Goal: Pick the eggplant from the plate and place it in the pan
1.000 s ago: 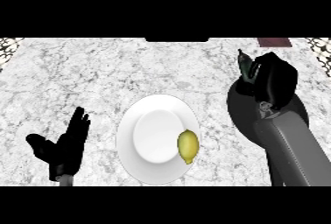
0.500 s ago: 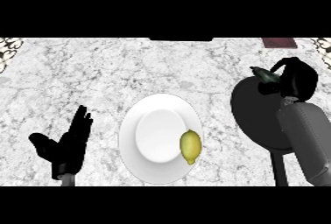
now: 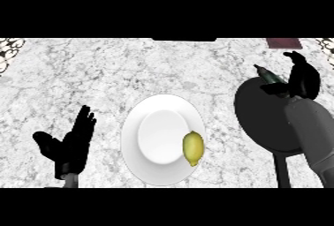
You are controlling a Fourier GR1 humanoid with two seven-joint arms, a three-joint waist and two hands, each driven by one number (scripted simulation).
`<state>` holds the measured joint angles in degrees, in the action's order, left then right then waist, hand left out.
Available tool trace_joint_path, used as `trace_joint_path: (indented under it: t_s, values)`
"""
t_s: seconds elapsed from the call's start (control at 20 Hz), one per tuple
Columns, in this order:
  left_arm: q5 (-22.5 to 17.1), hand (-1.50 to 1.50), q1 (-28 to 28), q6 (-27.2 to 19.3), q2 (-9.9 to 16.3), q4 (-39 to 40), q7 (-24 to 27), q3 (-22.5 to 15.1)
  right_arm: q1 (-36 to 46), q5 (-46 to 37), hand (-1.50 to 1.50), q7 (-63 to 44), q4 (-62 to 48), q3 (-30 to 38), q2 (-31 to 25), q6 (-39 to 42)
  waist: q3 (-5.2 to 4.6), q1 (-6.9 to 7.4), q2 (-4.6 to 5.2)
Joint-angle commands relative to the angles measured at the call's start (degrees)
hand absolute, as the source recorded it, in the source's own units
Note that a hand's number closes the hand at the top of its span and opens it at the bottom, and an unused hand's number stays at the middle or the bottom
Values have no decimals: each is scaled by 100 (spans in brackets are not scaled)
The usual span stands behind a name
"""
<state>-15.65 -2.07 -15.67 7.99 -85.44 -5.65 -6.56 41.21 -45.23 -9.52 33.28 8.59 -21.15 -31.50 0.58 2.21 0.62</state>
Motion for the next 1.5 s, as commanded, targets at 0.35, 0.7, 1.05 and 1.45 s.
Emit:
trace_joint_path:
  t_s: [0.35,0.7,1.05,1.45]
  values:
    - [-22,0,-252,68,-2,265,-102,29,121,2784,-150,2197,329,1853,135,1017,-43,-149,-24]
    - [-126,0,-116,82,72,390,-149,309,-986,3943,-150,2657,1384,2171,45,2909,-62,-386,-105]
    - [99,0,-506,-89,-79,-63,-175,57,-2681,4531,-150,2604,3216,2015,328,3943,-65,-376,-117]
    - [-2,0,-371,139,21,102,-134,284,-4376,4722,-150,1383,6112,1810,978,3698,-67,-343,-99]
